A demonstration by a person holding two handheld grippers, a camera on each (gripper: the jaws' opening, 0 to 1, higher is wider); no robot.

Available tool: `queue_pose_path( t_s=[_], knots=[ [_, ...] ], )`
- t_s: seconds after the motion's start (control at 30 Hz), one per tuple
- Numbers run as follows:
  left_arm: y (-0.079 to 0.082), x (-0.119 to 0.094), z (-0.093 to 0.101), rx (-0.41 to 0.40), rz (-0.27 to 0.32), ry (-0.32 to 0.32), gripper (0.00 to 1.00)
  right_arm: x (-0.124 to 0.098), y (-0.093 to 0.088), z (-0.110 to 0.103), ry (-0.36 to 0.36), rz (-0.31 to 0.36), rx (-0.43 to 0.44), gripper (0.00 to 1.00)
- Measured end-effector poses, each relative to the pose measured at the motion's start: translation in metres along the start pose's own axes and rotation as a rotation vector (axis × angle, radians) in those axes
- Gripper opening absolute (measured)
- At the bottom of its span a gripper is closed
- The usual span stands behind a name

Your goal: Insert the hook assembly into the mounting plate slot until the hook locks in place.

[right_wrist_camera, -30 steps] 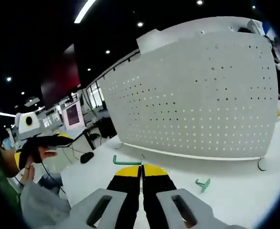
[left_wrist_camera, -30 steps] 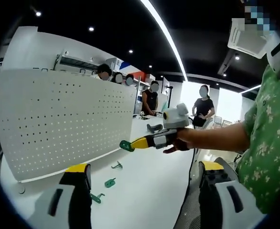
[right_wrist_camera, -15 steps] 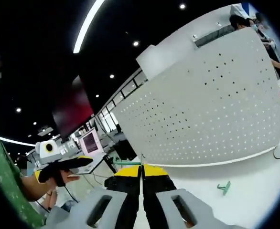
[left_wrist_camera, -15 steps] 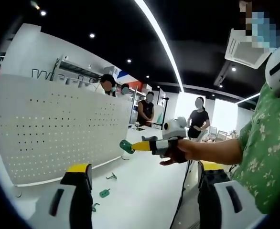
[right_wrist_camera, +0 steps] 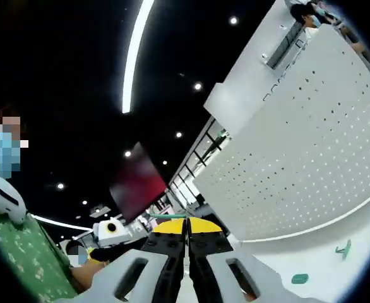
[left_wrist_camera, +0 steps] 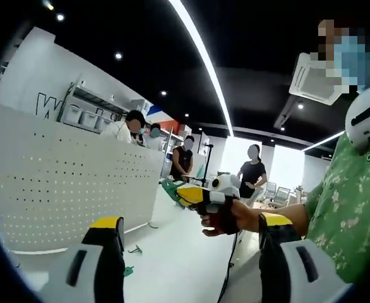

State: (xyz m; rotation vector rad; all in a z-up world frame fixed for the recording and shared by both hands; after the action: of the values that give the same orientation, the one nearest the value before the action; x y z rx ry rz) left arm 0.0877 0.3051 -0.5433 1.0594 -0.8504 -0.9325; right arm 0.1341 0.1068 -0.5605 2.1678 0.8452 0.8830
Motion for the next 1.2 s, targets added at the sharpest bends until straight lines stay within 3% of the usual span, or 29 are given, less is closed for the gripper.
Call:
queue_pose_path(
  t_s=[0.13, 0.5, 0.8, 1.2],
  knots=[
    [0.013, 0.002, 0.005, -0.041, 0.046, -0.034, 0.86, 0.001, 0.006, -0.013, 0.081, 0.045, 0.035, 0.0],
    [0.039, 0.011, 0.024, -0.047, 0.1, -0.122, 0.81, 0.005, 0.016, -0.04, 0.244, 0.117, 0.073, 0.0],
    [0.053, 0.015, 0.037, -0.055, 0.127, -0.184, 0.75, 0.011, 0.02, -0.057, 0.336, 0.118, 0.082, 0.0],
    [0.063, 0.021, 0.04, -0.092, 0.123, -0.239, 0.55, 0.016, 0.016, -0.074, 0.409, 0.092, 0.078, 0.0]
  ],
)
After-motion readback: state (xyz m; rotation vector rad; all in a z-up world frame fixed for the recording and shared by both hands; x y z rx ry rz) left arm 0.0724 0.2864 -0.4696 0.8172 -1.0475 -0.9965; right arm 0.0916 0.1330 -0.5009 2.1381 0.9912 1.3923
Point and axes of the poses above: the point that each gripper's makers call its tool centre point, and the gripper's own axes: x roughly forward along the fingers, z roughly to its right, y roughly out of its top, the point moved 6 cm from there along -x, roughly backward along the fingers, and after that the axes turned 2 degrees about z, right-handed, at the moved point
